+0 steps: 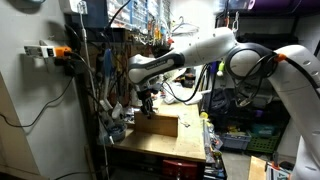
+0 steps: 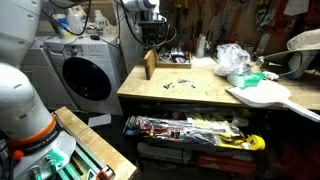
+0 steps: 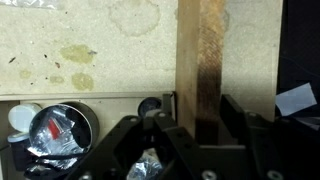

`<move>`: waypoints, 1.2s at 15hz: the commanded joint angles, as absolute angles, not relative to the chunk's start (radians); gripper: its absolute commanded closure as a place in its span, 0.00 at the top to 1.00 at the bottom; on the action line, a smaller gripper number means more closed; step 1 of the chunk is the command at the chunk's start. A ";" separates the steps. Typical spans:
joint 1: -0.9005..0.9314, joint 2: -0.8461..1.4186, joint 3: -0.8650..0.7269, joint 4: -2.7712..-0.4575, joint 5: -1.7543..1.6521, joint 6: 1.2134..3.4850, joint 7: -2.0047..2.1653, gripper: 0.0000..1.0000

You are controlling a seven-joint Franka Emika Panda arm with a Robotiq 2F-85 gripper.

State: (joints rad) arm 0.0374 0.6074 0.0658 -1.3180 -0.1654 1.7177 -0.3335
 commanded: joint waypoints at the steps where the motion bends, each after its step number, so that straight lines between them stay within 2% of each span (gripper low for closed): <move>1: 0.042 0.642 0.062 -1.264 -0.166 1.684 -0.333 0.86; 3: 0.042 0.645 0.062 -1.259 -0.166 1.685 -0.333 0.99; 4: 0.042 0.646 0.062 -1.256 -0.166 1.685 -0.333 1.00; 13: 0.052 0.476 0.068 -1.464 -0.187 1.818 -0.332 1.00; 18: 0.025 0.418 0.055 -1.581 -0.189 1.965 -0.344 1.00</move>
